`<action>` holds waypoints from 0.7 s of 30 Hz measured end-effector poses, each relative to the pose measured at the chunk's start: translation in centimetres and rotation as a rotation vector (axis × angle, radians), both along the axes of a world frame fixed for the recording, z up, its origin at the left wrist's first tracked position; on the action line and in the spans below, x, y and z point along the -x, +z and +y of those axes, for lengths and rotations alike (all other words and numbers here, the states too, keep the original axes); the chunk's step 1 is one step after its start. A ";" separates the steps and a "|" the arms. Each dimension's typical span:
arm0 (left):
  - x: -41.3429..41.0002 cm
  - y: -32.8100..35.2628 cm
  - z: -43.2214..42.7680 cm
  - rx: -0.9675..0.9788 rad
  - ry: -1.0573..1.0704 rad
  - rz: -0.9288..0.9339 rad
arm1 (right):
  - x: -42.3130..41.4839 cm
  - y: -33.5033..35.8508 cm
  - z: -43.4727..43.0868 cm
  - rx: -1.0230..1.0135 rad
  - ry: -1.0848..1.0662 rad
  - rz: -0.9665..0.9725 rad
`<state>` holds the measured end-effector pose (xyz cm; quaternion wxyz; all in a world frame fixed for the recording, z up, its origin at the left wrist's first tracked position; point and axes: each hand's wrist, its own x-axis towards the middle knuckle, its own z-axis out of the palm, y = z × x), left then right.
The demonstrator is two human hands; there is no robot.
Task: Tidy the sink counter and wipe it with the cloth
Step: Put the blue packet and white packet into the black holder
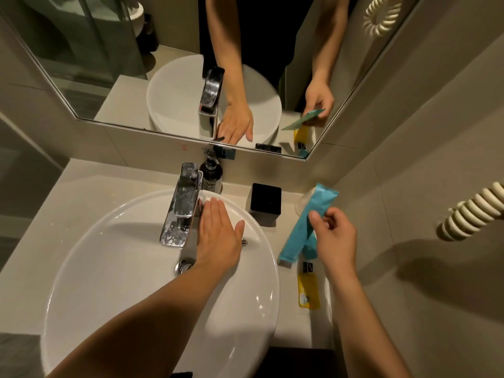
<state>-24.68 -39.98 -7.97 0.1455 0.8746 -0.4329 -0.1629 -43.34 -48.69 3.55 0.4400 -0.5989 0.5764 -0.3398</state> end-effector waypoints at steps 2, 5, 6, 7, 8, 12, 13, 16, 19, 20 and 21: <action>0.0 0.1 0.0 0.002 -0.003 -0.004 | -1.6 2.2 -0.8 0.089 0.010 -0.060; 0.0 0.1 0.1 0.013 -0.007 -0.008 | -4.4 4.7 -2.0 0.178 0.026 -0.134; 0.0 0.1 0.1 0.013 -0.008 -0.011 | -5.3 5.0 -2.5 0.200 0.033 -0.154; 0.0 0.1 0.0 0.012 -0.008 -0.012 | -6.2 5.0 -3.1 0.215 0.039 -0.171; -0.1 0.0 0.0 0.010 -0.009 -0.011 | -7.0 4.9 -3.6 0.222 0.047 -0.182; -0.1 -0.1 -0.1 0.008 -0.005 -0.016 | -9.2 2.6 -5.1 0.216 0.111 -0.151; -0.1 0.0 0.0 0.012 -0.002 -0.022 | -9.5 1.8 -5.3 0.198 0.130 -0.131; 0.0 0.0 0.0 0.021 -0.007 -0.032 | -9.9 -0.7 -5.6 0.145 0.155 -0.076; 0.0 0.0 0.0 0.029 -0.003 -0.034 | -10.2 -2.8 -5.8 0.071 0.152 -0.042; 0.0 -0.1 0.0 0.028 -0.002 -0.032 | -10.3 -3.4 -5.9 0.052 0.151 -0.030; 0.0 -0.1 0.0 0.026 -0.002 -0.028 | -10.5 -3.9 -6.0 0.036 0.152 -0.019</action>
